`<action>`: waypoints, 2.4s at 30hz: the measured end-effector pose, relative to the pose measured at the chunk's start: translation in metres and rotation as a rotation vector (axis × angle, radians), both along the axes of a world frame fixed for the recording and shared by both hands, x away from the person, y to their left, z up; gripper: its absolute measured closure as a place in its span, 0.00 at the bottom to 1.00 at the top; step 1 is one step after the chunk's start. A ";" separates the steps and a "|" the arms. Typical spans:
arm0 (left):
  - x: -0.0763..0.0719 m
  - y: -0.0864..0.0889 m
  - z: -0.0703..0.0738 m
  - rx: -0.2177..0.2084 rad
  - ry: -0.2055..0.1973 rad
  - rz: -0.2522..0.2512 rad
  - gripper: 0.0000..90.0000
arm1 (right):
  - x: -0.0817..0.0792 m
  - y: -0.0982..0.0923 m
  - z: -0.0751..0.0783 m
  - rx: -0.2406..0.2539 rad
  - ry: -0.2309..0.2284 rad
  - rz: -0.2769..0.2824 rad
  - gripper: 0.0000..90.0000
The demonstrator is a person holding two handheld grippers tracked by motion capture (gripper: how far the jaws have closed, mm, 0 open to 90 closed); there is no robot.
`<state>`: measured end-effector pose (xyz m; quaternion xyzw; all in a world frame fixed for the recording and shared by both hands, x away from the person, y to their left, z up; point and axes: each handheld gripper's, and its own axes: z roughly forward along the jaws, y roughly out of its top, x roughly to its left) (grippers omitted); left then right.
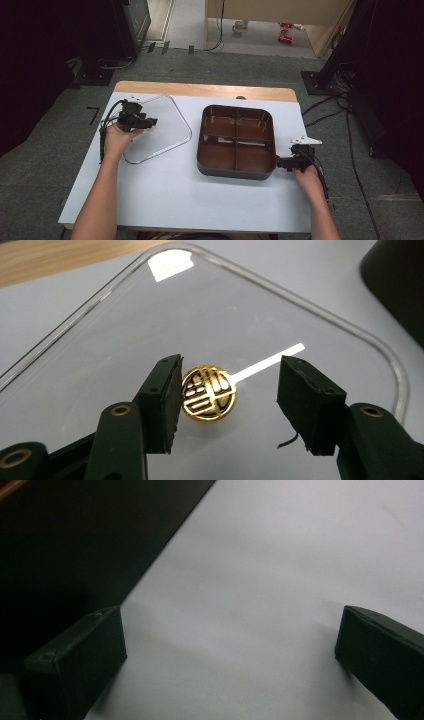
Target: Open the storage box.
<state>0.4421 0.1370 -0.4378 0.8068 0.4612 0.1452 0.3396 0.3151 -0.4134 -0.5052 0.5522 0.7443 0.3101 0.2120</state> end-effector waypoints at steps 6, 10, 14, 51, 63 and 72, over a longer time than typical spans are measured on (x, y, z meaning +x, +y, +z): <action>-0.011 -0.013 0.012 0.000 -0.010 -0.045 0.44 | 0.000 0.000 0.000 0.000 0.000 0.000 0.00; -0.017 -0.020 0.016 0.001 -0.016 -0.065 0.40 | 0.000 0.000 0.000 -0.001 0.000 0.001 0.00; -0.025 -0.027 0.019 -0.042 -0.034 -0.089 0.36 | 0.000 0.000 0.000 -0.001 0.000 0.000 0.00; -0.090 -0.090 -0.018 0.008 -0.039 -0.331 0.30 | 0.000 0.000 0.000 -0.001 -0.001 0.000 0.00; -0.094 -0.099 -0.033 0.069 -0.003 -0.384 0.30 | 0.000 0.000 0.000 -0.001 0.000 0.000 0.00; -0.090 -0.100 -0.043 0.100 0.039 -0.381 0.29 | 0.000 0.000 0.000 -0.001 -0.001 0.000 0.00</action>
